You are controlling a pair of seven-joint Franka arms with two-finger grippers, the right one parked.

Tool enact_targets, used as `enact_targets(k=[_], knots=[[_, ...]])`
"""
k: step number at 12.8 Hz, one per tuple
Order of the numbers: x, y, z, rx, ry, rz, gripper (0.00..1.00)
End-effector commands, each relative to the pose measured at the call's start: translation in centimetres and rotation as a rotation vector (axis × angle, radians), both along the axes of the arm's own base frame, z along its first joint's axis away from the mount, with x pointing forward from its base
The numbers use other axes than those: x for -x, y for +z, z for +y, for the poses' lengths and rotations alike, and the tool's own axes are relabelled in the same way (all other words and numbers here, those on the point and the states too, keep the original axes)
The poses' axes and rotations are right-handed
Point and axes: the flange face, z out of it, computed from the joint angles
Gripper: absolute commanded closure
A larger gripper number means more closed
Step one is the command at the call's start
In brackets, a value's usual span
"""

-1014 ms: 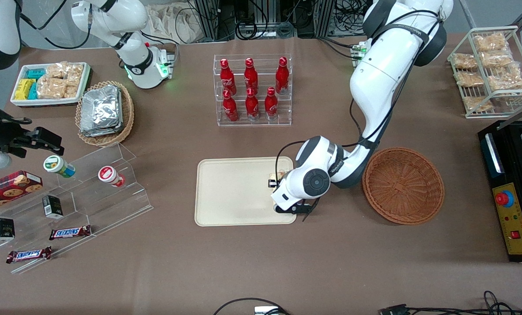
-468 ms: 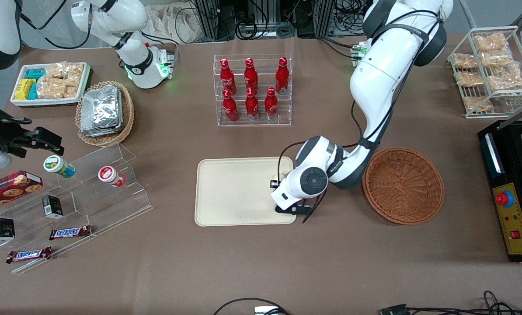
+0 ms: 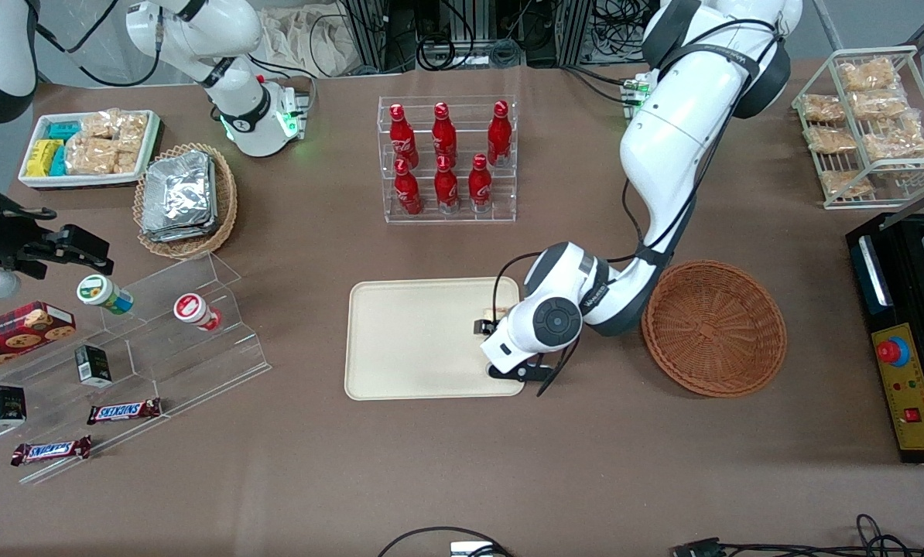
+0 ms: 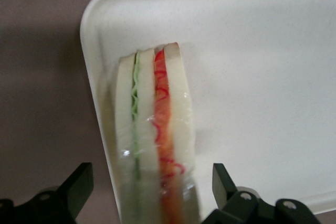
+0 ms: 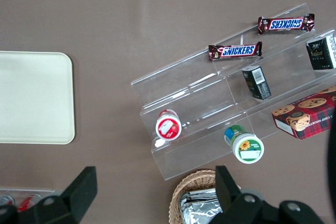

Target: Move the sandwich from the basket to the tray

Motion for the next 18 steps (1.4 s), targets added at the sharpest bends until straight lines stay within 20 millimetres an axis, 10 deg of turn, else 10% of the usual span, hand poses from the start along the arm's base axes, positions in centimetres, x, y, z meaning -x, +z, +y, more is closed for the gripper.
enact_targets(k=[1,5,8,13,18], knots=[[-0.8,2.8,-0.2,0.046,0.04,-0.003,0.0],[-3.0,10.4,2.6,0.133,0.124,-0.012,0.0],[-4.5,17.9,9.4,0.097,0.15,-0.009,0.0],[-3.6,30.5,26.5,-0.033,0.188,0.038,0.0],[0.5,37.8,32.4,-0.269,0.146,-0.006,0.0]])
